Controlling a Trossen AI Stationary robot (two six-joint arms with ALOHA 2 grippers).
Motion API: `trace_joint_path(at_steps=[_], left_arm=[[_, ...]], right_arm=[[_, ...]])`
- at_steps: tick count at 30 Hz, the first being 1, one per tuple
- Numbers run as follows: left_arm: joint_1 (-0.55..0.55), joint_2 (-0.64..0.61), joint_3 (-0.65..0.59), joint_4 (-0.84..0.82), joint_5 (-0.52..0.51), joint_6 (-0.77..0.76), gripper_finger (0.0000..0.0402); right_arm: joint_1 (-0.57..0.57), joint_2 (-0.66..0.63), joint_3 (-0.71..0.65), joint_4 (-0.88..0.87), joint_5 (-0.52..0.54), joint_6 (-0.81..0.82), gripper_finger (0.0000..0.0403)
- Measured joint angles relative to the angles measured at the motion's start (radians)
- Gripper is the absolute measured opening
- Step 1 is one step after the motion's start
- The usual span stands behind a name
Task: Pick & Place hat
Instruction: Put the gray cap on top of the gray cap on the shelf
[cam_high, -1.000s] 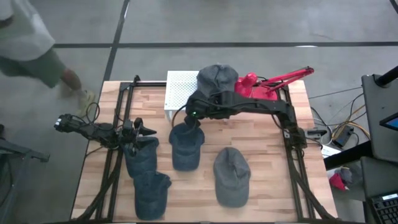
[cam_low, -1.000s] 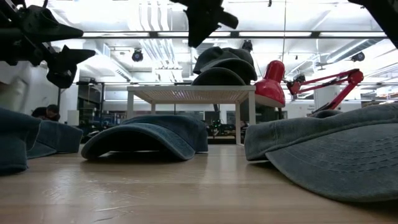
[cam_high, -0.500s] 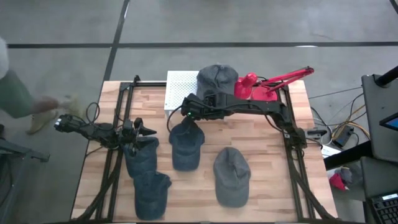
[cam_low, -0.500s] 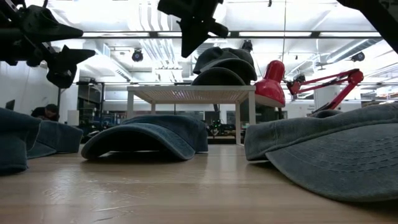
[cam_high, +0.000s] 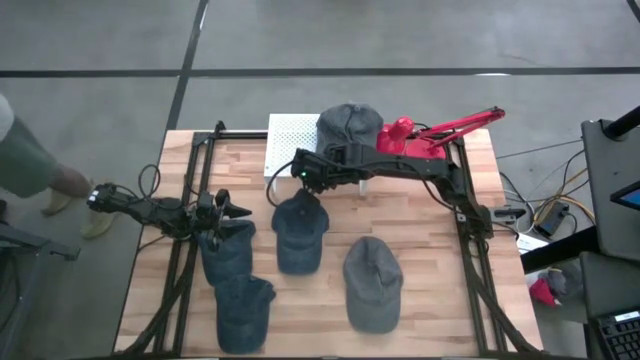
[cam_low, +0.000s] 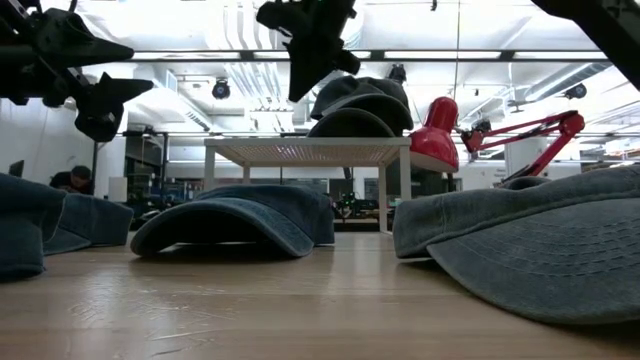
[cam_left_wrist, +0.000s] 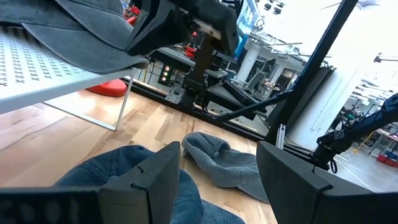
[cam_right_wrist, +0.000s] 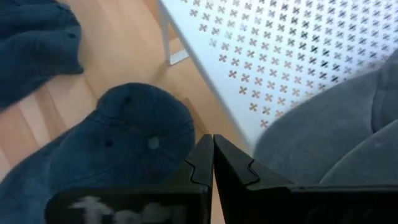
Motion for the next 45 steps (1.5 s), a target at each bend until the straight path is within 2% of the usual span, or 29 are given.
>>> trace_joint_path(at_steps=[9, 20, 33, 39, 45], left_arm=[[0.0, 0.0, 0.0, 0.001, 0.0, -0.001, 0.0216], [0.0, 0.0, 0.0, 0.001, 0.0, -0.001, 0.0216], [0.0, 0.0, 0.0, 0.003, 0.0, -0.001, 0.0216], [0.0, 0.0, 0.0, 0.003, 0.0, -0.001, 0.0216], [0.0, 0.0, 0.0, 0.003, 0.0, -0.001, 0.0216]], right_arm=[[-0.003, 0.001, -0.036, -0.01, -0.007, 0.0, 0.0008], [-0.003, 0.001, -0.042, -0.14, 0.033, 0.049, 0.0008], [0.003, 0.0, -0.042, -0.156, 0.034, 0.053, 0.0008], [0.063, -0.012, -0.004, -0.157, 0.018, 0.0, 0.0008], [0.145, -0.067, 0.029, -0.2, -0.074, -0.006, 0.0008]])
